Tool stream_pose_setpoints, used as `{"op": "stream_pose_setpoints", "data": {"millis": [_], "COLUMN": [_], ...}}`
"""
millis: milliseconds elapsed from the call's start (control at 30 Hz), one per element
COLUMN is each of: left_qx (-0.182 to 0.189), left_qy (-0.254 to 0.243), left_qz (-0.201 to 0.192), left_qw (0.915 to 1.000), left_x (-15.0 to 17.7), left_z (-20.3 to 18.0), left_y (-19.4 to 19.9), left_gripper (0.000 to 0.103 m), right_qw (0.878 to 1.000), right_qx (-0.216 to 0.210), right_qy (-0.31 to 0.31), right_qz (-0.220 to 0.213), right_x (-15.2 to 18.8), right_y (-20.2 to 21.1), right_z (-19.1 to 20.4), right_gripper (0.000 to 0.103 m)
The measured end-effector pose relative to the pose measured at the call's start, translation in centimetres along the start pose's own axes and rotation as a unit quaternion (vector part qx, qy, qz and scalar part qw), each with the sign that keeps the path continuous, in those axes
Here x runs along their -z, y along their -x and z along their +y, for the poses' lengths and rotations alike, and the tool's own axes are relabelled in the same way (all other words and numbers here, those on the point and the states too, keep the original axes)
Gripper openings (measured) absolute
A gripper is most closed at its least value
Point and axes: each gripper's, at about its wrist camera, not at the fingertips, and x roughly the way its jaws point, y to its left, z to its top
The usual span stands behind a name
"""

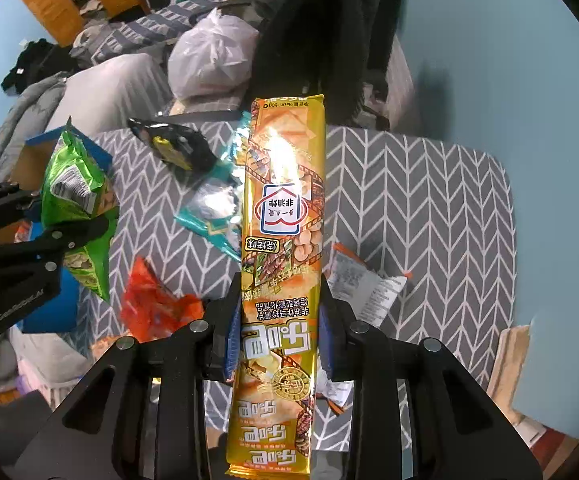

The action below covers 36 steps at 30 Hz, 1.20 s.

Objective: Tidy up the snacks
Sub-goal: 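Carry the yellow-orange pack with the right tool while the left carries the green bag to the box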

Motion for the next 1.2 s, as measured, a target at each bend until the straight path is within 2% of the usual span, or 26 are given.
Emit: {"op": "stream_pose_setpoints", "data": {"millis": [200, 667, 900, 1200], "left_qx": [-0.017, -0.024, -0.033, -0.046], "left_qy": [0.016, 0.088, 0.137, 0.192], "left_qz": [-0.010, -0.011, -0.007, -0.002], "left_qw": [0.9997, 0.9957, 0.9900, 0.9802], "left_x": [0.7, 3.8, 5.8, 8.8], "left_z": [1.3, 7.2, 10.9, 16.0], "left_y": [2.3, 4.9, 5.5, 5.9], "left_gripper": [0.028, 0.028, 0.028, 0.028], "right_qw": [1.000, 0.996, 0.992, 0.983], "right_qx": [-0.005, -0.033, -0.056, -0.094], "right_qy": [0.019, 0.075, 0.110, 0.157], "right_qz": [-0.009, -0.024, -0.021, -0.015], "right_x": [-0.5, -2.3, -3.4, -5.8], "right_y": [1.6, 3.6, 3.2, 1.0], "right_z": [1.6, 6.8, 10.7, 17.5], "right_gripper": [0.030, 0.030, 0.030, 0.030]}}
